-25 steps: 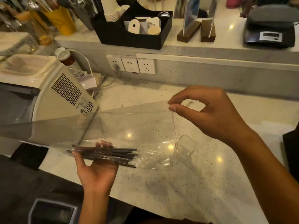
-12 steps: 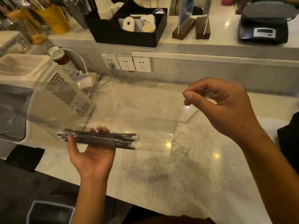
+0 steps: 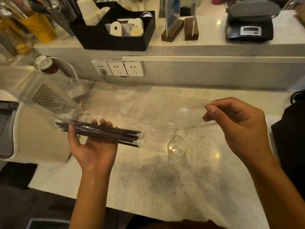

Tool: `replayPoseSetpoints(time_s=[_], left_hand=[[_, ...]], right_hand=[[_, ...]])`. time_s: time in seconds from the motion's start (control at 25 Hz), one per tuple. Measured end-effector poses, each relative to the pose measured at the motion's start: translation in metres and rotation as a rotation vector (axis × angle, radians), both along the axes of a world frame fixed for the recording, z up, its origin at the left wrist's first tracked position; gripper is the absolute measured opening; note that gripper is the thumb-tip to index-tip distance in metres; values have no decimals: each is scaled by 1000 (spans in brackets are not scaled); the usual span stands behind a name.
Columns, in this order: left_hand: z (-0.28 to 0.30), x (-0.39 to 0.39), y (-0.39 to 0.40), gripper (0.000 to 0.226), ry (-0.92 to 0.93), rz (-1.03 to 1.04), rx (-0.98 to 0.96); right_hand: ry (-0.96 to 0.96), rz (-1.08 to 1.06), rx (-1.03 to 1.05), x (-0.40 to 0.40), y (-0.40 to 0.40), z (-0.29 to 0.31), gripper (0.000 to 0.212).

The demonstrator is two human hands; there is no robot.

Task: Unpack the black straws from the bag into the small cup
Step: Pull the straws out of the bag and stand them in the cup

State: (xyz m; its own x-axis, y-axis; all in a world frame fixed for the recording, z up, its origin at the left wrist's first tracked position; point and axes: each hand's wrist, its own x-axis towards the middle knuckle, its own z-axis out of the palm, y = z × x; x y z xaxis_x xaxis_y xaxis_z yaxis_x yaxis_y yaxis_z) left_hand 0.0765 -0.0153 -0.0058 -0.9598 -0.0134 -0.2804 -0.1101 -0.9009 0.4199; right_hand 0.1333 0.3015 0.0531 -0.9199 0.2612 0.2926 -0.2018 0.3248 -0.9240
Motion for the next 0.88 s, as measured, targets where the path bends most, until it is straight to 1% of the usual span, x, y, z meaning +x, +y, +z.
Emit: replayPoseSetpoints(time_s=[0.24, 0.6, 0.88], left_hand=[[2, -8, 10, 50, 11, -19, -40], [15, -20, 24, 49, 34, -6, -104], [20, -24, 33, 59, 24, 5, -109]], right_hand=[[-19, -94, -61, 16, 2, -5, 15], [-18, -188, -132, 27, 1, -14, 12], [-44, -211, -172, 33, 3, -21, 14]])
